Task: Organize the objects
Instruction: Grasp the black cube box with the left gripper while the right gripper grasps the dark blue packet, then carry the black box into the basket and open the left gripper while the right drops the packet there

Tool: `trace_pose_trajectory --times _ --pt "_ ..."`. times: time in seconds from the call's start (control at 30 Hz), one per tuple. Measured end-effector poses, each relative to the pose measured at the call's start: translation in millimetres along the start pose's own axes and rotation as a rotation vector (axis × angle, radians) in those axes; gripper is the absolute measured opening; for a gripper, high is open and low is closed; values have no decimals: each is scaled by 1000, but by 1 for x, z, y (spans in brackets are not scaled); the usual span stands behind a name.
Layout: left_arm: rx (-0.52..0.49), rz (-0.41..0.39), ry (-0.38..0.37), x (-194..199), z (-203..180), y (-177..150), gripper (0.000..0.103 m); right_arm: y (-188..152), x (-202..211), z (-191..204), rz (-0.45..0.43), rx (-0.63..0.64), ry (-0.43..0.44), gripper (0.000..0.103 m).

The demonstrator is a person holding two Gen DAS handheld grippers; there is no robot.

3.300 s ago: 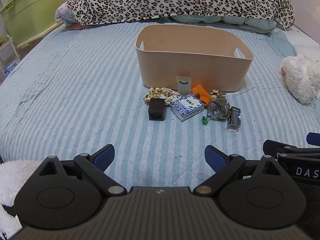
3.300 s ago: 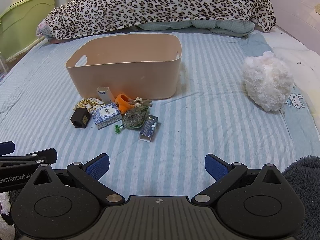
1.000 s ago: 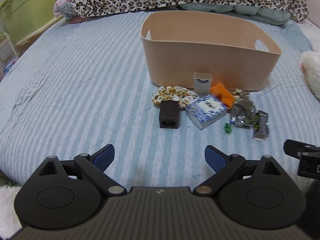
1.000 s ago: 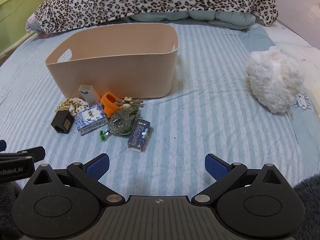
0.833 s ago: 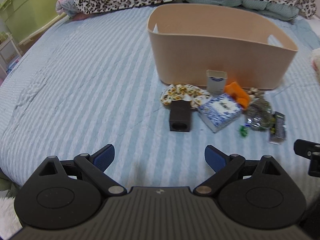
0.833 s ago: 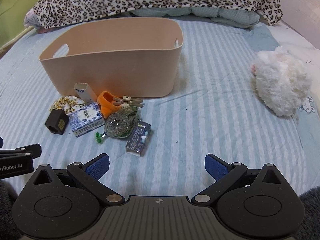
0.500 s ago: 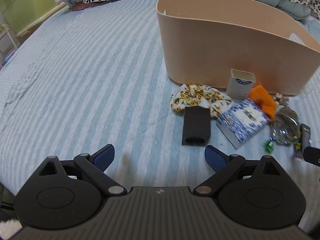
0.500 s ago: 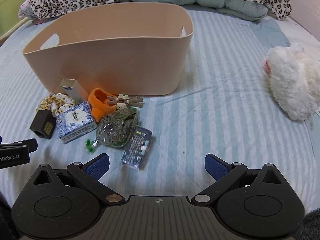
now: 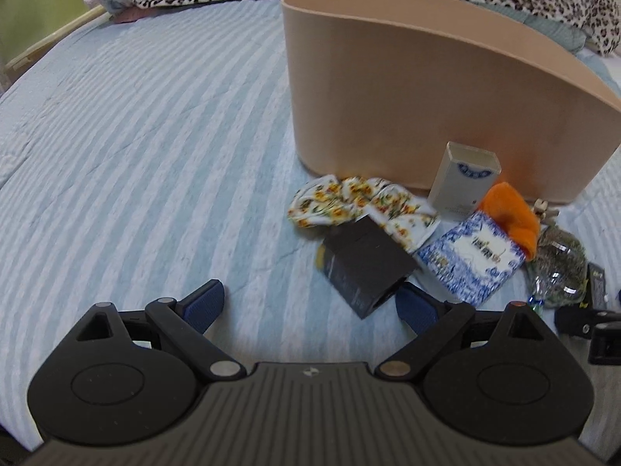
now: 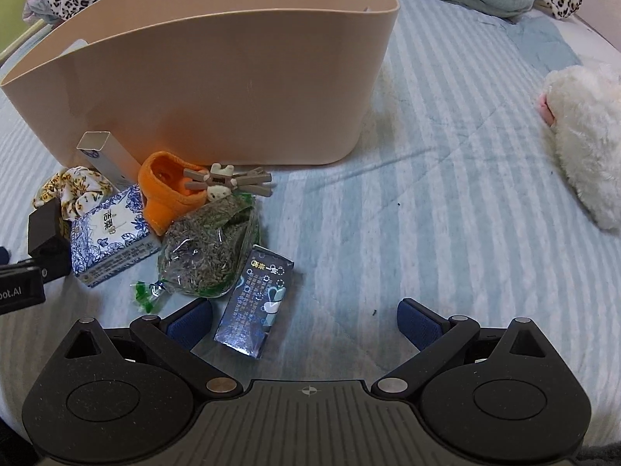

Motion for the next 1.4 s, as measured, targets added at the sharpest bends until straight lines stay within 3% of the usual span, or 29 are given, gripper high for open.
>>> trace_pose_trajectory --times 0.1,0.27,0.37,0.53,0.67,0.77,0.87,0.9,1.2,1.4 --pt "11 -28 -25 4 -3 2 88 -1 1 1 -9 1 13 100" --pt "13 -91 -37 13 -6 7 88 -3 7 -1 -19 -2 29 92" --pt "22 -86 -33 8 -6 8 88 -5 10 -3 -19 -7 31 87" --pt "39 -57 -56 -2 -2 8 74 -3 12 -8 -26 -18 28 74" --pt "38 -66 -87 0 -4 9 55 -2 15 -9 -36 -26 34 55" --pt "24 -71 -85 3 -5 7 53 -3 17 -9 -48 -25 32 44" --pt "-2 -77 -75 4 -8 5 53 -3 18 -10 -53 -25 39 23" --pt "-6 -78 -73 5 -8 3 53 -3 18 -10 -53 -25 39 21" --pt "4 -78 -48 26 3 -8 53 -7 38 -11 -80 -33 86 21" --pt "17 -137 -32 60 12 0 53 -1 66 -13 -144 -34 104 21"
Point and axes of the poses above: each gripper's, at about its wrist camera, not at the fingertips, and x roughly against the way its jaws point, z to its left, y to its top, the point moved 5 cm from there along -x, roughly the way its jaws point, and after that the axes turned 7 degrees about y, right-handed, at the moved point
